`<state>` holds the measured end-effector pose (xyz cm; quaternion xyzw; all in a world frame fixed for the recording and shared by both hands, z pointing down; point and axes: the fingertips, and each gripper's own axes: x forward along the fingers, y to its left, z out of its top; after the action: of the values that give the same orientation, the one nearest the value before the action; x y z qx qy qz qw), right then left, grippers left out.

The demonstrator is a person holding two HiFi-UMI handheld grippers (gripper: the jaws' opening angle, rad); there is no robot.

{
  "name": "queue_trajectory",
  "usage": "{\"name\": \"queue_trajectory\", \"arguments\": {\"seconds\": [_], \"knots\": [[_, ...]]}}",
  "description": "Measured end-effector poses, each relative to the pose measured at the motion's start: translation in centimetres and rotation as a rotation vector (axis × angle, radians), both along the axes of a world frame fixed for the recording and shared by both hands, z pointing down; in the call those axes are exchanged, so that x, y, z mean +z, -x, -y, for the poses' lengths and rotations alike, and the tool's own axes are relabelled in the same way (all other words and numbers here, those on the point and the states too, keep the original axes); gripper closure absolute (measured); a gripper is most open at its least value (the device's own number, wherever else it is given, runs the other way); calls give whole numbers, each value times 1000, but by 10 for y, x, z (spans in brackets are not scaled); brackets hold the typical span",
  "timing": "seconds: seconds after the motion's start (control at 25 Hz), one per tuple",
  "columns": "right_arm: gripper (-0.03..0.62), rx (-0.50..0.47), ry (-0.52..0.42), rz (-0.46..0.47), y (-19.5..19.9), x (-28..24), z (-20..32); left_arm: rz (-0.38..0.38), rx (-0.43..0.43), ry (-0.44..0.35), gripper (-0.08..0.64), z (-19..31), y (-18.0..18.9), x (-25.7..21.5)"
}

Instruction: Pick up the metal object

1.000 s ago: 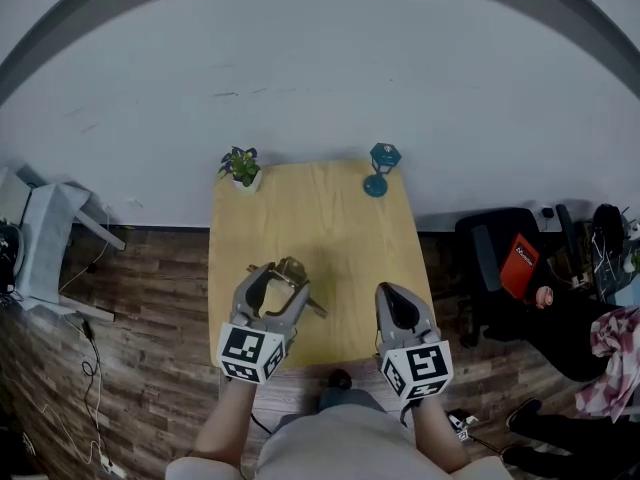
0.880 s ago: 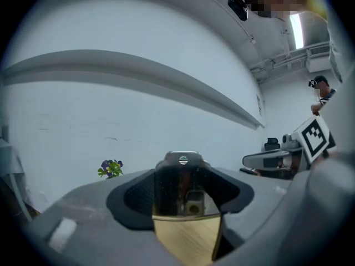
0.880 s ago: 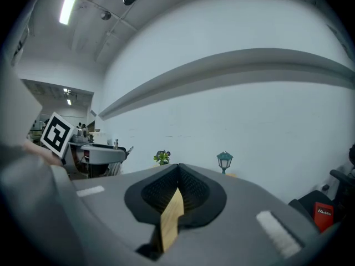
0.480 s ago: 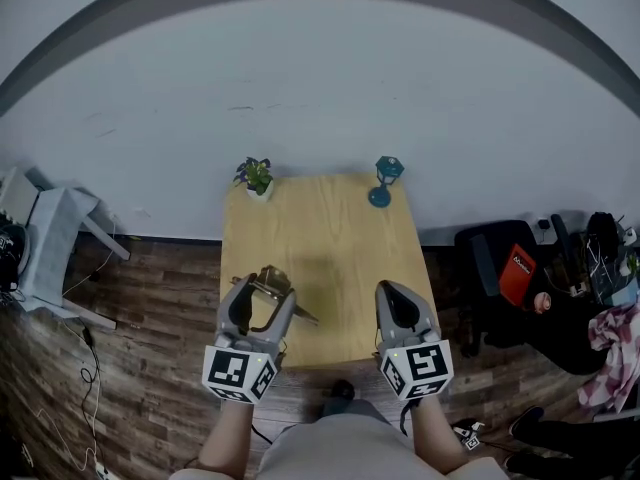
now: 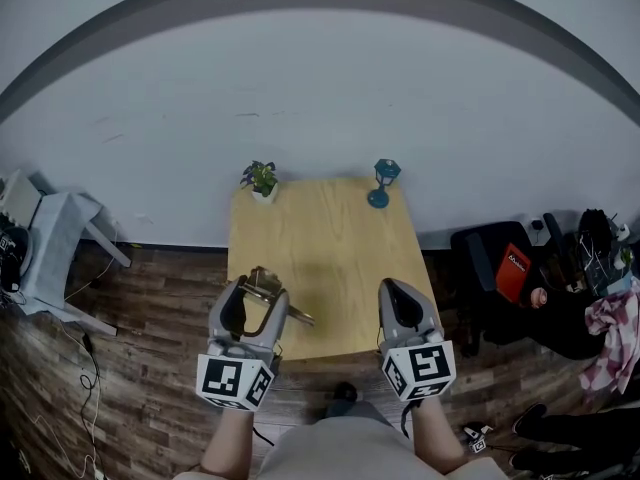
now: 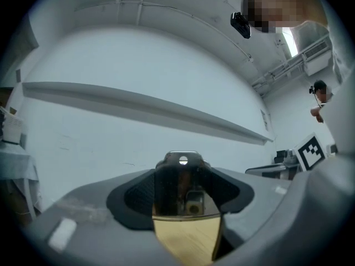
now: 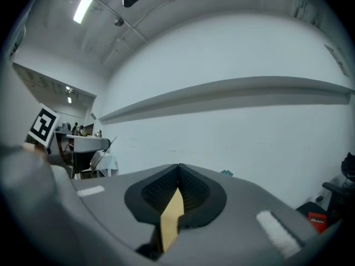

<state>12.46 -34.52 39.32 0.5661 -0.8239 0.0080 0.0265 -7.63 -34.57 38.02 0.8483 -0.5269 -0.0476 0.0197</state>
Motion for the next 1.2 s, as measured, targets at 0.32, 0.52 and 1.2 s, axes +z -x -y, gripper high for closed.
{"name": "queue_trajectory", "arguments": {"seconds": [0.32,0.52,1.2], "knots": [[591,21,-37,0,7,-13,-34,-5,-35,-33,259,-32,20,-10],[591,27,-57,-7,14,-20,-59,-2,-46,-59,259,-54,32,-20],[591,105,-132,-31,24,-45,-135,5,-56,-123,259,-125,58,-42]]}}
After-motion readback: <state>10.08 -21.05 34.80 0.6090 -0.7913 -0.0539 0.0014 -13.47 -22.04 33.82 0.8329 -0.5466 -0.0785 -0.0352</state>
